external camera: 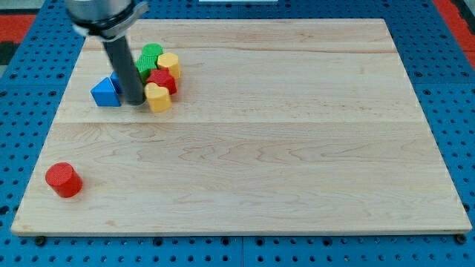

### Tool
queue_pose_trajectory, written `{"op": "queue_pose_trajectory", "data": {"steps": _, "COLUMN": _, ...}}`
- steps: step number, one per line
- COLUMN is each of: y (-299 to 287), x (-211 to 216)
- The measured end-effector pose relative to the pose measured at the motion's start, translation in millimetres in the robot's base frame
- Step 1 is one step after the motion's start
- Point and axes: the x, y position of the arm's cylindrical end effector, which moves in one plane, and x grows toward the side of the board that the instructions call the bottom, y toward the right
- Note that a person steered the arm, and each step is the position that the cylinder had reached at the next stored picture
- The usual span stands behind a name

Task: Push the yellow hexagon to the top center of the board

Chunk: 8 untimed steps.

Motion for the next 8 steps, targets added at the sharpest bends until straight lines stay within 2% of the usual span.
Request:
{"op": "queue_pose_trajectory", "data": {"steps": 2, "y": 95, "x": -48}}
{"op": "queue_pose_trajectory", "data": {"steps": 3, "y": 109, "x": -54}}
{"op": "queue_pose_trajectory", "data": {"steps": 4, "y": 88, "x": -46}}
{"op": "queue_pose_trajectory", "data": {"steps": 5, "y": 20, "x": -28}}
{"op": "queue_pose_trajectory", "data": {"steps": 6, "y": 11, "x": -45}}
{"op": "queue_pose_trajectory", "data": {"steps": 8, "y": 32, "x": -57}}
